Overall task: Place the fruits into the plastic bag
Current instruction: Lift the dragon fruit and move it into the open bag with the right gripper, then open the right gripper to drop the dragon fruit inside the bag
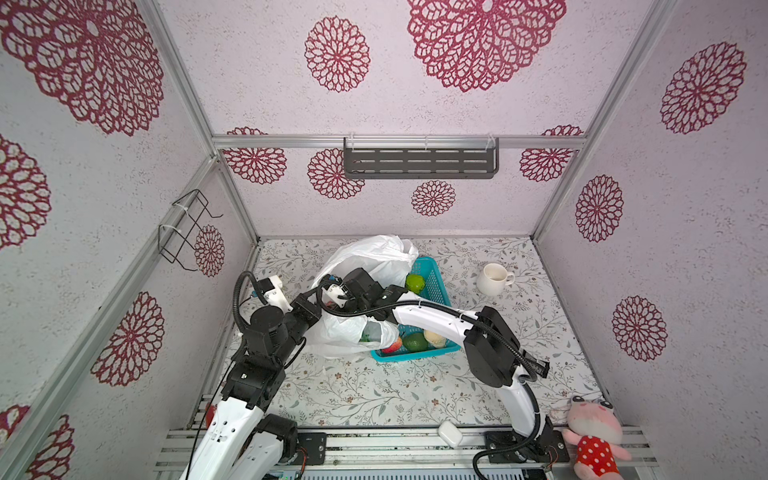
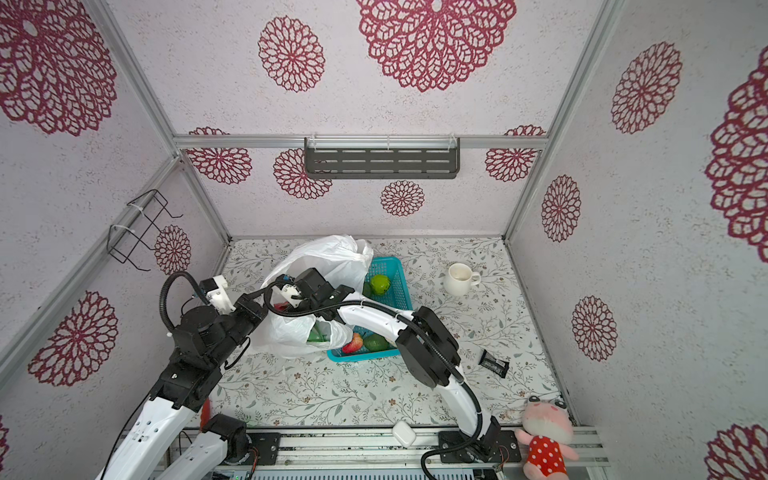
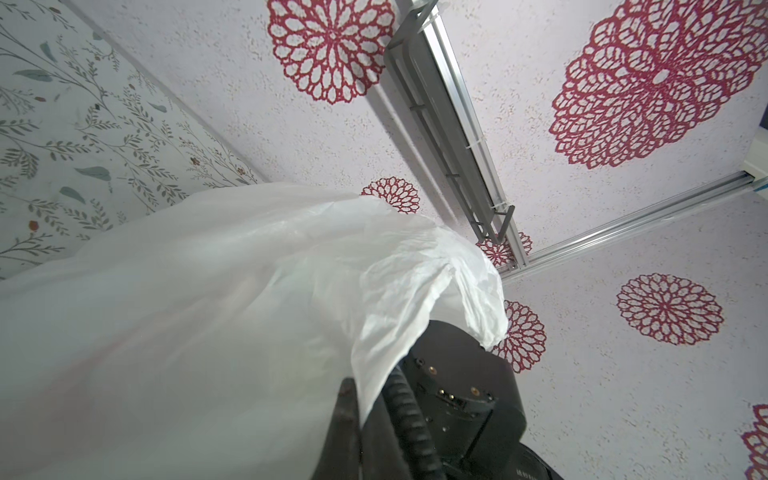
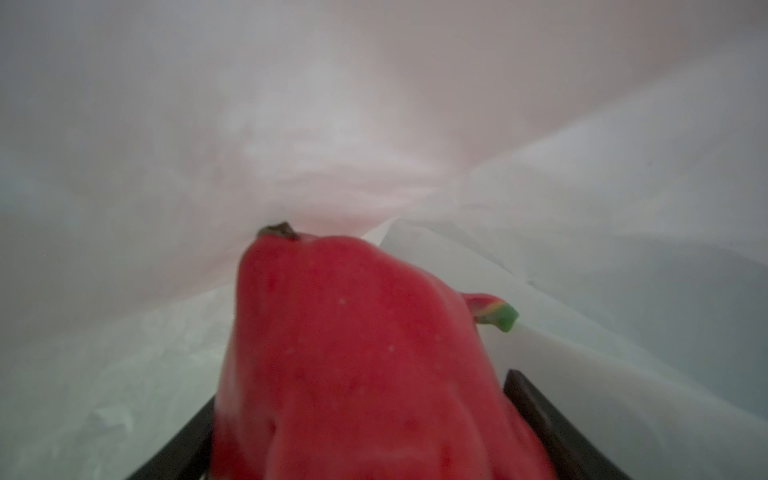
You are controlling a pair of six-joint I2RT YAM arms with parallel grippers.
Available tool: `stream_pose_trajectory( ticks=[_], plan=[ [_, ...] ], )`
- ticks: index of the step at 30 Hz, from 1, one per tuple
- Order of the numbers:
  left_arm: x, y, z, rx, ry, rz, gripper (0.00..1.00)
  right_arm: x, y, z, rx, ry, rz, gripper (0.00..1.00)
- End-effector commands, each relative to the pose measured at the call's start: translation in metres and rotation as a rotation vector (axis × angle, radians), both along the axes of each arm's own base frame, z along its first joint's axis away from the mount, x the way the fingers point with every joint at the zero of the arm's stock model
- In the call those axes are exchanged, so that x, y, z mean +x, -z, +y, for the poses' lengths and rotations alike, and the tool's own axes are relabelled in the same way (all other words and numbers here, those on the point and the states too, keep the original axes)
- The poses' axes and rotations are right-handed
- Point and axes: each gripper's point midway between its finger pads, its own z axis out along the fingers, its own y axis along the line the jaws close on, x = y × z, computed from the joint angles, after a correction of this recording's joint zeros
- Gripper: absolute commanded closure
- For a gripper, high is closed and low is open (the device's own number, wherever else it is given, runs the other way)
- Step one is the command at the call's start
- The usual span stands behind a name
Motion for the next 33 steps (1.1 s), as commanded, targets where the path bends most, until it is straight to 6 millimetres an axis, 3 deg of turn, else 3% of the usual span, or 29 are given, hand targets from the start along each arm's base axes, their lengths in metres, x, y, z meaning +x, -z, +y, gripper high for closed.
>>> stream_pose_trajectory(
  ticks=[1,4,8,15,19,22,23,28,33],
  plan=[
    [-0.004,-0.013,0.002,-0.033,-0.010,-0.037,1.00,0.005,0.011,-0.006,-0.057,-0.010,-0.031,0.85],
    [-0.006,-0.010,0.005,-0.026,-0.024,-0.022,1.00,0.004,0.020,-0.007,-0.076,-0.009,-0.022,0.73],
    [-0.010,-0.004,0.011,-0.011,-0.048,-0.004,1.00,0.003,0.017,-0.007,-0.076,-0.006,-0.030,0.48],
    [-0.015,0.005,0.019,0.000,-0.085,0.027,1.00,0.001,0.004,-0.007,-0.050,-0.013,-0.033,0.34],
    [-0.017,0.007,0.022,0.011,-0.097,0.039,1.00,-0.001,-0.013,-0.006,-0.021,-0.025,-0.046,0.29],
    [-0.018,0.008,0.024,0.016,-0.110,0.047,1.00,-0.004,-0.031,-0.009,-0.001,-0.045,-0.072,0.16],
    [-0.018,0.008,0.026,0.017,-0.118,0.051,1.00,-0.006,-0.038,-0.010,0.008,-0.056,-0.081,0.05],
    [-0.017,0.014,0.034,0.028,-0.170,0.095,1.00,-0.017,-0.066,-0.019,0.033,-0.105,-0.116,0.01],
    [-0.017,0.017,0.041,0.034,-0.214,0.119,1.00,-0.028,-0.074,-0.033,-0.003,-0.167,-0.148,0.01]
  ],
)
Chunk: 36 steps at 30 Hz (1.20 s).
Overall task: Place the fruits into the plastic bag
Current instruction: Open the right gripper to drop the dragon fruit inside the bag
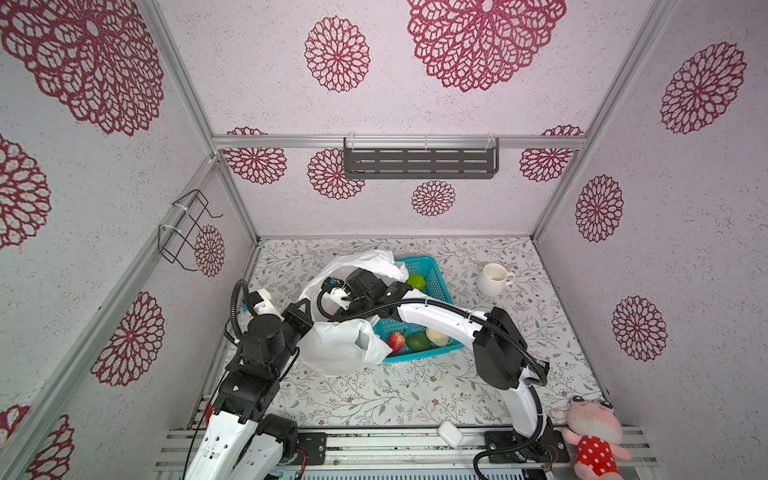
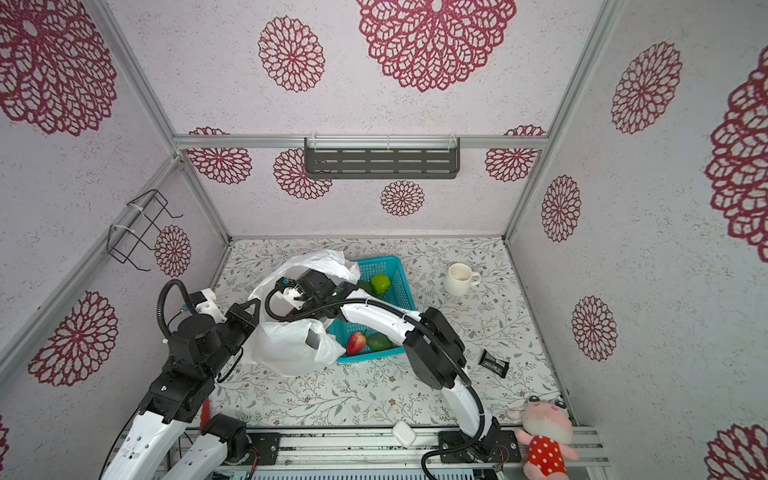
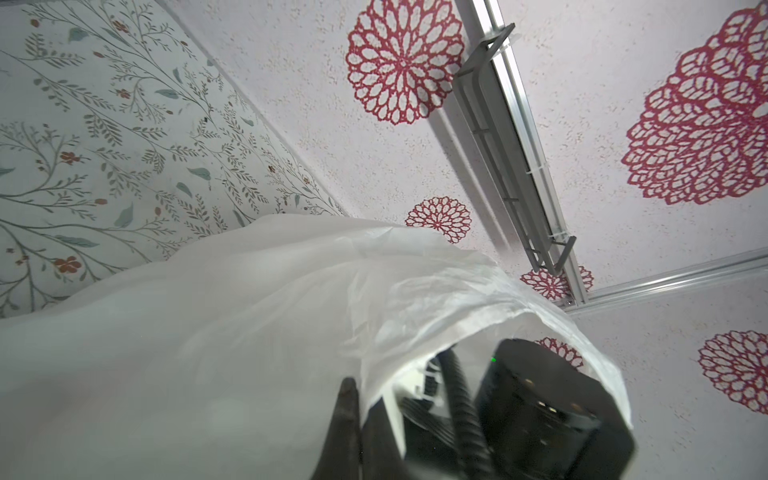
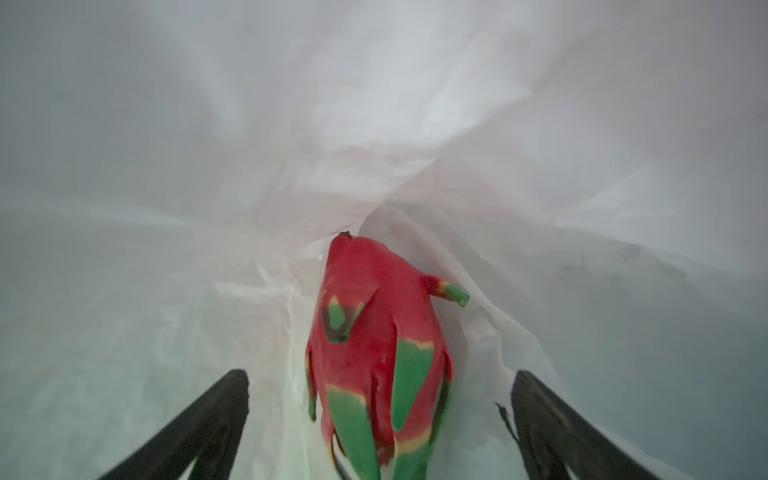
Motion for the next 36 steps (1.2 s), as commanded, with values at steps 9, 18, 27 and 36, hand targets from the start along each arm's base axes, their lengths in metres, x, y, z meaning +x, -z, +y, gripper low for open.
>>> stream_pose_trajectory(
  ticks=[9,18,27,36],
  plan=[
    [0.007,-0.002,0.010,-0.011,-0.083,0.029,1.00,-0.037,-0.042,-0.040,-0.004,-0.138,-0.046,0.02],
    [0.019,0.002,0.008,-0.010,-0.093,0.060,1.00,-0.062,-0.055,-0.073,-0.038,-0.152,-0.018,0.04],
    [0.026,0.008,0.006,-0.007,-0.097,0.068,1.00,-0.079,-0.069,-0.096,-0.041,-0.211,-0.023,0.04],
    [0.026,0.005,0.005,-0.018,-0.090,0.062,1.00,-0.007,-0.066,-0.095,-0.059,0.123,-0.164,0.04]
  ],
)
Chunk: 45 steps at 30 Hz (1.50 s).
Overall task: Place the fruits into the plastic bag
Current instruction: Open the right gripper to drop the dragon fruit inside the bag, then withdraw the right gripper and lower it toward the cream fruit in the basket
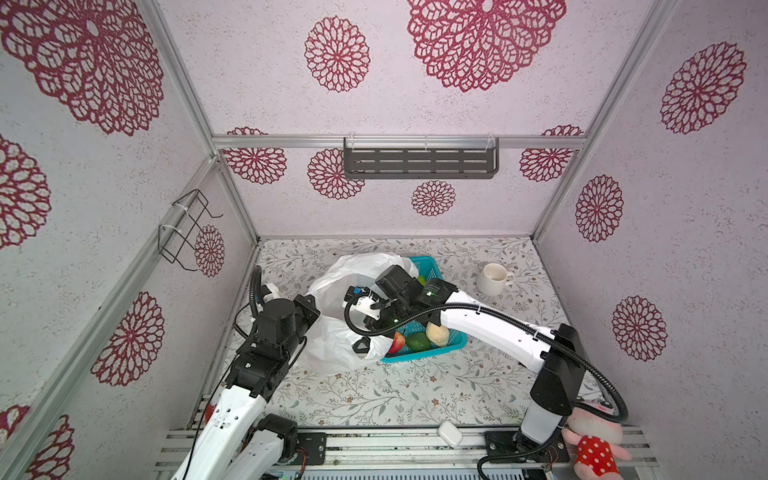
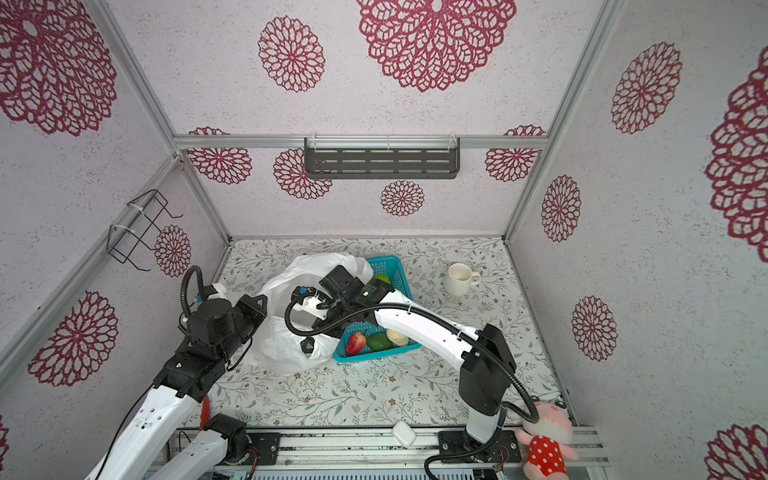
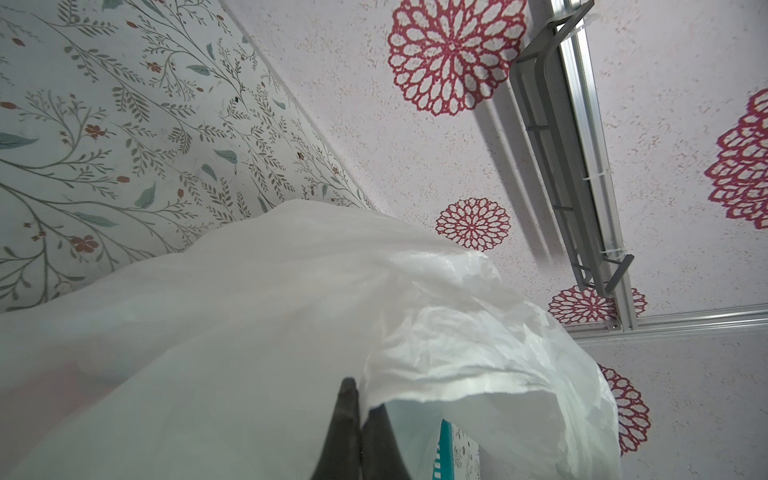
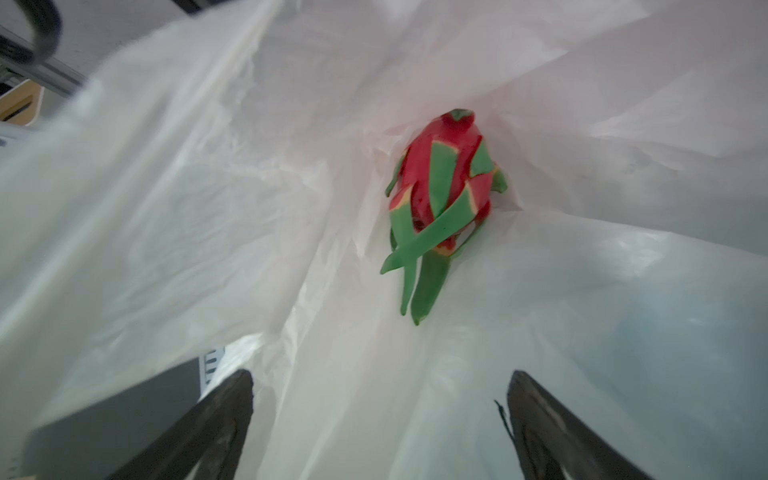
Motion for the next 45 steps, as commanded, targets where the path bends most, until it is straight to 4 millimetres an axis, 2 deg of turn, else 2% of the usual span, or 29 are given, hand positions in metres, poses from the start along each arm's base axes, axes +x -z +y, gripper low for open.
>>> stream_pose_trajectory(
  ticks=[1,4,7,12,15,18,23,26,28,30,34,36,40,45],
  plan=[
    [0.001,-0.012,0.008,-0.008,-0.042,-0.030,1.00,0.061,-0.027,-0.011,0.062,0.284,-0.156,0.04],
    [0.000,-0.010,0.008,-0.012,-0.045,-0.025,1.00,0.097,-0.036,-0.024,0.113,0.475,-0.189,0.04],
    [-0.001,-0.007,0.008,-0.015,-0.049,-0.019,1.00,0.113,-0.044,-0.034,0.167,0.594,-0.211,0.04],
    [0.000,-0.001,0.008,-0.023,-0.054,-0.012,1.00,0.103,-0.053,-0.041,0.262,0.609,-0.198,0.04],
    [0.001,0.000,0.008,-0.026,-0.054,-0.015,1.00,0.096,-0.060,-0.056,0.312,0.625,-0.190,0.04],
    [0.003,0.001,0.007,-0.025,-0.053,-0.015,1.00,0.087,-0.064,-0.076,0.357,0.658,-0.184,0.04],
    [0.005,0.002,0.008,-0.019,-0.058,-0.010,1.00,0.087,-0.064,-0.128,0.422,0.814,-0.175,0.05],
    [0.004,0.003,0.009,-0.017,-0.063,-0.009,1.00,0.095,-0.048,-0.162,0.416,0.939,-0.134,0.06],
    [0.004,0.003,0.009,-0.016,-0.064,-0.009,1.00,0.101,-0.026,-0.183,0.365,1.023,-0.074,0.07],
    [0.003,0.004,0.010,-0.014,-0.067,-0.005,1.00,0.103,-0.006,-0.191,0.302,1.035,-0.023,0.08],
    [0.001,0.005,0.012,-0.008,-0.073,-0.003,1.00,0.095,0.040,-0.189,0.122,0.972,0.090,0.14],
    [0.001,0.006,0.013,-0.008,-0.076,-0.001,1.00,0.091,0.056,-0.186,0.033,0.939,0.131,0.16],
    [0.001,0.008,0.012,-0.013,-0.075,0.004,1.00,0.088,0.082,-0.188,-0.089,0.927,0.173,0.16],
    [0.001,0.010,0.010,-0.021,-0.071,0.006,1.00,0.091,0.102,-0.196,-0.193,0.941,0.172,0.15]
  ],
)
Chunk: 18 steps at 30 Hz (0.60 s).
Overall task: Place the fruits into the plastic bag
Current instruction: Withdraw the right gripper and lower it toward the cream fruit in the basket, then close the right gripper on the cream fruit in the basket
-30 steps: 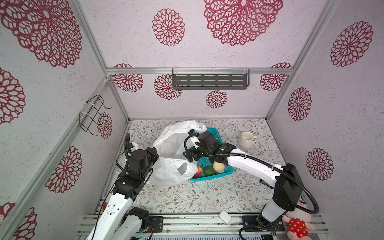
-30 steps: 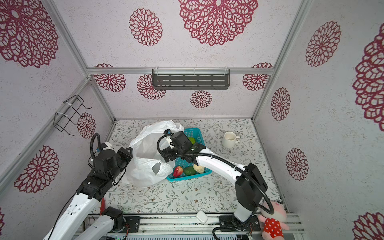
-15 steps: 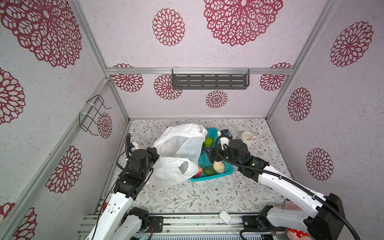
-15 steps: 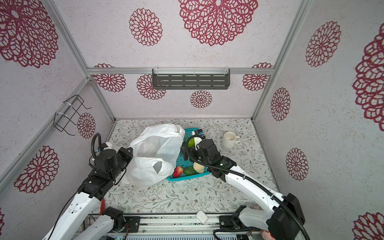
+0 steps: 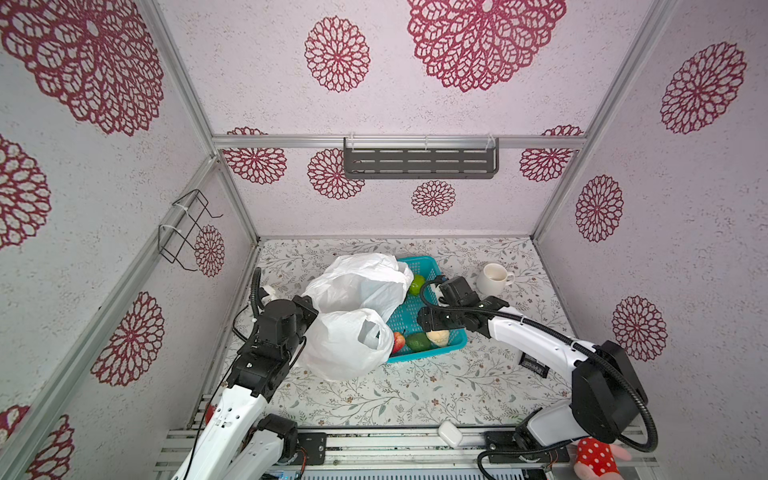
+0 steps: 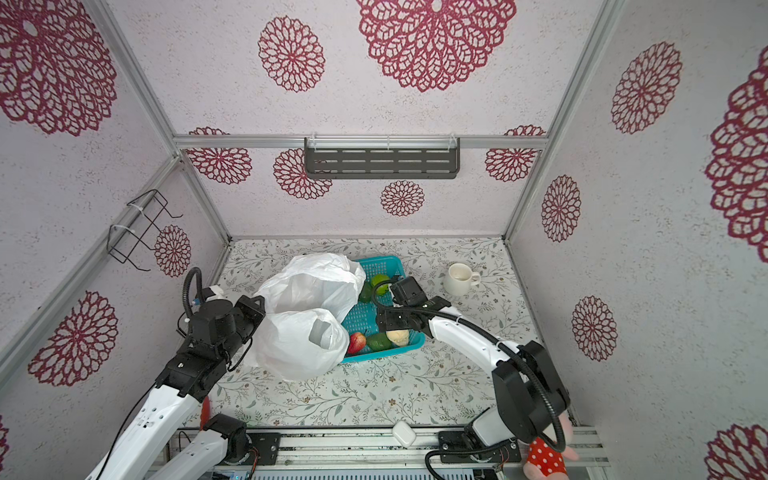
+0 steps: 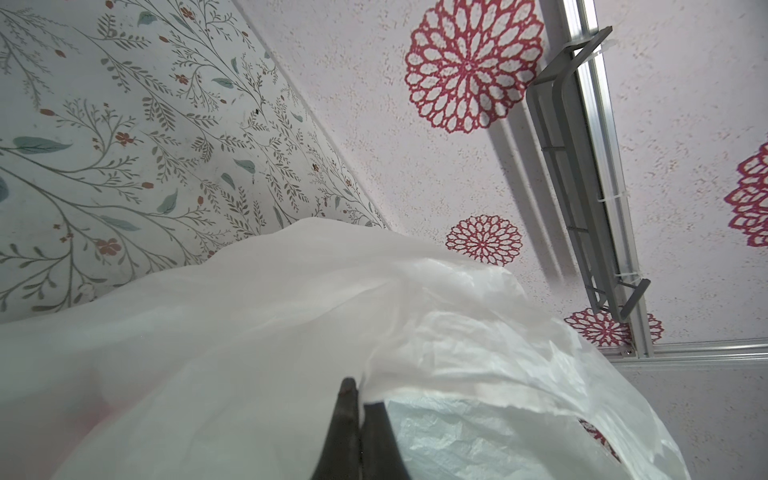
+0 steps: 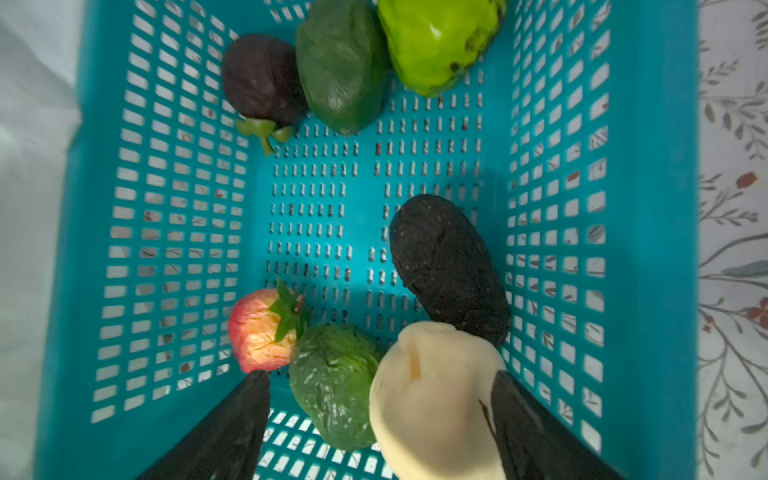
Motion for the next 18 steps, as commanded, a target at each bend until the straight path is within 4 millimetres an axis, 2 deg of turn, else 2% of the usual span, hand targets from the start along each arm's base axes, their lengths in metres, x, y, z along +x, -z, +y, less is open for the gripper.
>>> stream_pose_trajectory(
  ticks=[1,11,18],
  plan=[
    [0.000,0.001,0.003,-0.013,-0.020,-0.008,1.00,-0.001,0.000,-0.005,-0.058,-0.019,0.017,0.15],
    [0.003,0.000,0.001,-0.012,-0.012,-0.004,1.00,-0.012,0.033,-0.008,-0.126,-0.059,0.117,0.15],
    [0.003,0.001,0.001,-0.009,-0.012,-0.004,1.00,-0.012,0.038,-0.009,-0.129,-0.057,0.122,0.20]
  ],
)
